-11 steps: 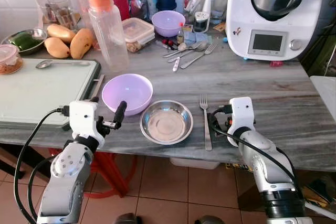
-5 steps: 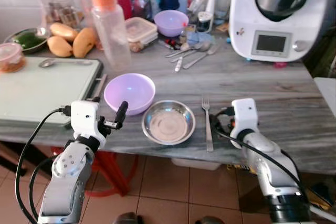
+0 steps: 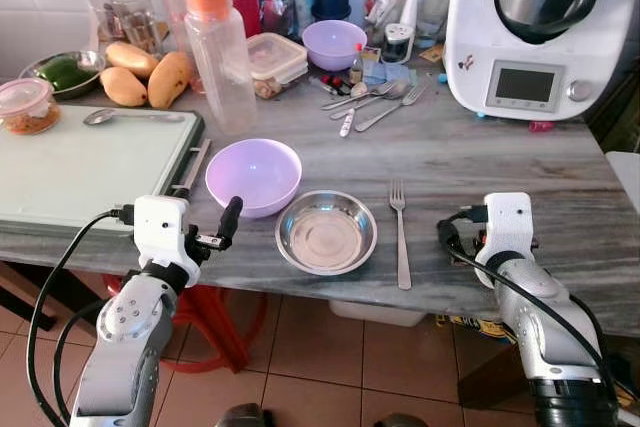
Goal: Setting the table
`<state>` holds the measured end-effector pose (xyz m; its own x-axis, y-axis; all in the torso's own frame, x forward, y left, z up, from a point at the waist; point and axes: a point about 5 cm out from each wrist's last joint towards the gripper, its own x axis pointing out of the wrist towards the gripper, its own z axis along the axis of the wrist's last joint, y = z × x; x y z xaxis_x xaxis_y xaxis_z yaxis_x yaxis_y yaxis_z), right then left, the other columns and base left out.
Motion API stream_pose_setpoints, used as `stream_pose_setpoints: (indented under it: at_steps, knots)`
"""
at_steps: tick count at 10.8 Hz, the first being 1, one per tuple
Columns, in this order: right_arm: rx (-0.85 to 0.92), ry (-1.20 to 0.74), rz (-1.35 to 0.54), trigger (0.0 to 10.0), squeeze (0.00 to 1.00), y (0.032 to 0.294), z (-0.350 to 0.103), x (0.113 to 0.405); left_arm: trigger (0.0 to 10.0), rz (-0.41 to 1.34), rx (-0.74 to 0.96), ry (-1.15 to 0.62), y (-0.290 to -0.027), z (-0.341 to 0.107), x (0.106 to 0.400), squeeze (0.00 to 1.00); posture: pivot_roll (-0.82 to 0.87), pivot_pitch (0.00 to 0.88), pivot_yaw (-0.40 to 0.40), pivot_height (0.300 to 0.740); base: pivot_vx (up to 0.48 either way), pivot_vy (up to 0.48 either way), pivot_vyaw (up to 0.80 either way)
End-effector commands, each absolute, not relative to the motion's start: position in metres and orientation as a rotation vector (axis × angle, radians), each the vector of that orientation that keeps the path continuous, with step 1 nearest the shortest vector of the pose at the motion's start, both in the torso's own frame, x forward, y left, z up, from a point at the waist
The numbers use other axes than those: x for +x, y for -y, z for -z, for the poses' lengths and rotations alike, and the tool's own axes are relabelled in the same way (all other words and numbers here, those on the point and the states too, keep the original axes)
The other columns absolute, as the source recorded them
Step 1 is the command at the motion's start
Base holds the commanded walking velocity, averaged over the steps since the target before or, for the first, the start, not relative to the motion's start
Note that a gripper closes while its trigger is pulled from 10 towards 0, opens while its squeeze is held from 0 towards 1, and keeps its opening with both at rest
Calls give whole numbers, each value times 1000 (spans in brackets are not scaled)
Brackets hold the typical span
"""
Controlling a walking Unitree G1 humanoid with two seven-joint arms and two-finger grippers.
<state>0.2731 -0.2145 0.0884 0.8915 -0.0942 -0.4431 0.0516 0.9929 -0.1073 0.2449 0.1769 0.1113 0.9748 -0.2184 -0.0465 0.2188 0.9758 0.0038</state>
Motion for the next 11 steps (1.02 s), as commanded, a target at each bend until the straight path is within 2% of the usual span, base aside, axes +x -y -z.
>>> stream_pose_setpoints:
  at_steps: [1, 5, 11]
  knots:
    - [-95, -473, 97, 10000, 0, 219, -87, 278, 10000, 228, 22, -41, -177, -115, 245, 0, -24, 8, 38, 740, 0, 0, 0]
    - [-102, -456, -25, 10000, 0, 201, -86, 299, 10000, 220, 26, -40, -179, -115, 245, 0, -16, 6, 32, 740, 0, 0, 0]
    - [-73, -463, -157, 10000, 0, 179, -86, 295, 10000, 227, 17, -35, -175, -115, 249, 0, -29, 0, 35, 740, 0, 0, 0]
